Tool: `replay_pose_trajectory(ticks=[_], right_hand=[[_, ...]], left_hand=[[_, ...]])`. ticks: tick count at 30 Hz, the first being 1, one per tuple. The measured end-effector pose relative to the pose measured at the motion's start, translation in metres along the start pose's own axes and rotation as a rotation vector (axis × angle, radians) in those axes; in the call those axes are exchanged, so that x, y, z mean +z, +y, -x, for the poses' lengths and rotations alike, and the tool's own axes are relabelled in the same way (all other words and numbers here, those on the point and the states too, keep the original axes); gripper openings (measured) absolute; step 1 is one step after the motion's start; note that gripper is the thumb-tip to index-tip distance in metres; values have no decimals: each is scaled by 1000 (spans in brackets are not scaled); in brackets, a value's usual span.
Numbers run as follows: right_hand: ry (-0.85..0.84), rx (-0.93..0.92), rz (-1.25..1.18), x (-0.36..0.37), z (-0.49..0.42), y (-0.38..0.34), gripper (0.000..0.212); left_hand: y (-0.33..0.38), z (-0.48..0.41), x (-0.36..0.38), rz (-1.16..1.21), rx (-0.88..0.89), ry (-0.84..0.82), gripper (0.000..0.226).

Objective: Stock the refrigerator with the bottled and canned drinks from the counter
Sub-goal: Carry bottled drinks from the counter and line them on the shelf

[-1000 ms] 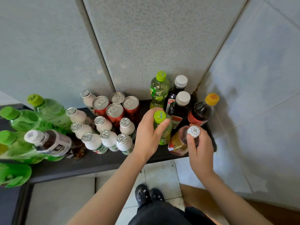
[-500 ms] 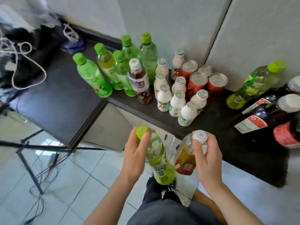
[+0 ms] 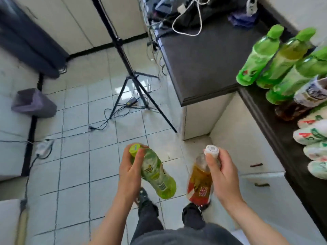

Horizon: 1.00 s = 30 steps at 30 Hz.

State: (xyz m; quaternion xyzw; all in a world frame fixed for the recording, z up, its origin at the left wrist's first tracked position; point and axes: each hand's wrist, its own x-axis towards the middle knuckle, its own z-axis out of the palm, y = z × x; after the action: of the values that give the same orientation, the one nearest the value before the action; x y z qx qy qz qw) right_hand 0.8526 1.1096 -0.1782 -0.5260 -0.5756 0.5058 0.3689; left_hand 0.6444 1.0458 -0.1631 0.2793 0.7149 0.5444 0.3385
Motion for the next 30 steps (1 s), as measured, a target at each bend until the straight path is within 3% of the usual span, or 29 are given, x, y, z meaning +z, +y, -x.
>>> replay_pose_trajectory(ticks=[6, 12, 15, 19, 22, 30], right_hand=[[-126, -54, 39, 97, 14, -29, 17], [-268, -173, 82, 234, 50, -70, 26], [-339, -229, 88, 310, 65, -87, 29], [-444, -326, 86, 403, 89, -108, 24], [-548, -350, 55, 463, 113, -121, 16], [-942, -429, 113, 635, 190, -137, 17]], left_hand=[[-26, 4, -125, 91, 1, 230, 12], [-48, 16, -282, 153, 26, 402, 16], [-69, 34, -367, 155, 50, 525, 30], [-98, 68, -462, 175, 10, 724, 20], [-114, 94, -514, 179, -27, 853, 34], [-149, 141, -603, 301, -51, 1144, 26]])
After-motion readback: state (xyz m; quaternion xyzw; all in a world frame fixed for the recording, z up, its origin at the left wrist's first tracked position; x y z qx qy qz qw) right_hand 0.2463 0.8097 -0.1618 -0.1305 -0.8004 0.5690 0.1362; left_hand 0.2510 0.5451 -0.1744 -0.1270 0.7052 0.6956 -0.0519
